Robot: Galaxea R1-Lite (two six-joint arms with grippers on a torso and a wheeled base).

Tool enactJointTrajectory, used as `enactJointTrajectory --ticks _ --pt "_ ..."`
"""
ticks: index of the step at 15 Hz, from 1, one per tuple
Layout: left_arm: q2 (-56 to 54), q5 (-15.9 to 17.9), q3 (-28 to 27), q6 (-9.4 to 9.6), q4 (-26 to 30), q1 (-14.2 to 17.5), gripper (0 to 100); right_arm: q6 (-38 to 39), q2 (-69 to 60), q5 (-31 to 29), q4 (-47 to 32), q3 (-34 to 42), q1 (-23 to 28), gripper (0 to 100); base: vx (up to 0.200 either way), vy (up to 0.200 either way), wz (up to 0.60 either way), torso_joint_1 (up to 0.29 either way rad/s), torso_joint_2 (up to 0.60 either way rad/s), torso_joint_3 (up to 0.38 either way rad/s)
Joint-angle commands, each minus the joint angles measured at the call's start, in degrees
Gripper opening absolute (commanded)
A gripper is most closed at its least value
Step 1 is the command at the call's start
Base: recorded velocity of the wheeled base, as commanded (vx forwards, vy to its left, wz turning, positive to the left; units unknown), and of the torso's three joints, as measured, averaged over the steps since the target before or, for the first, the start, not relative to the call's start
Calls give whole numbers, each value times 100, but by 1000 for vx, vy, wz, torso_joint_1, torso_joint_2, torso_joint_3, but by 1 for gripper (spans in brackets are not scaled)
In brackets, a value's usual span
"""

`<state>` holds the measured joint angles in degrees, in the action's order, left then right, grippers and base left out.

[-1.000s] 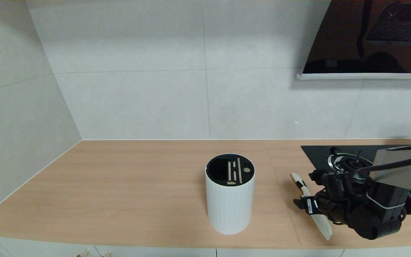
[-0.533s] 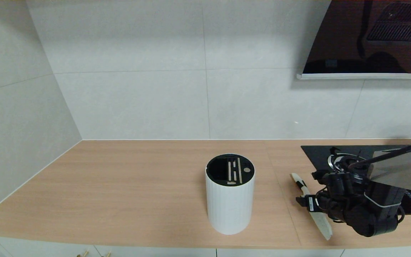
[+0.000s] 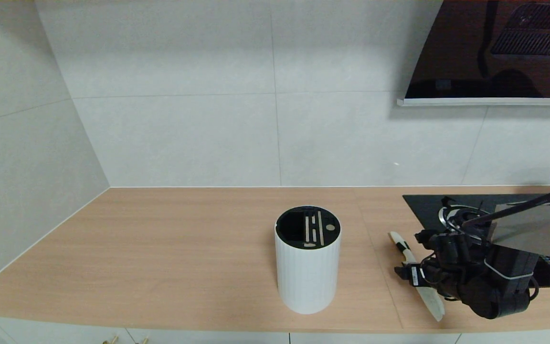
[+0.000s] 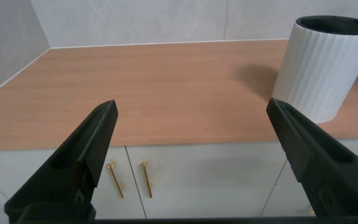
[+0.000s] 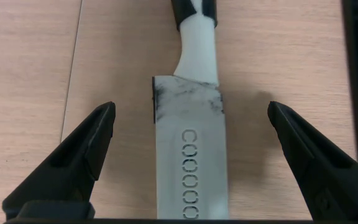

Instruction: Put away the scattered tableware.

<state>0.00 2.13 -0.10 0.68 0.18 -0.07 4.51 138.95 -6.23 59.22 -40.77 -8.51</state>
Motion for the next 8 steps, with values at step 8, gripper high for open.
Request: enactJointTrajectory --ticks 8 --pt "0 -2 1 2 -1 7 100 -12 97 -10 2 -46 -37 100 0 0 0 0 0 0"
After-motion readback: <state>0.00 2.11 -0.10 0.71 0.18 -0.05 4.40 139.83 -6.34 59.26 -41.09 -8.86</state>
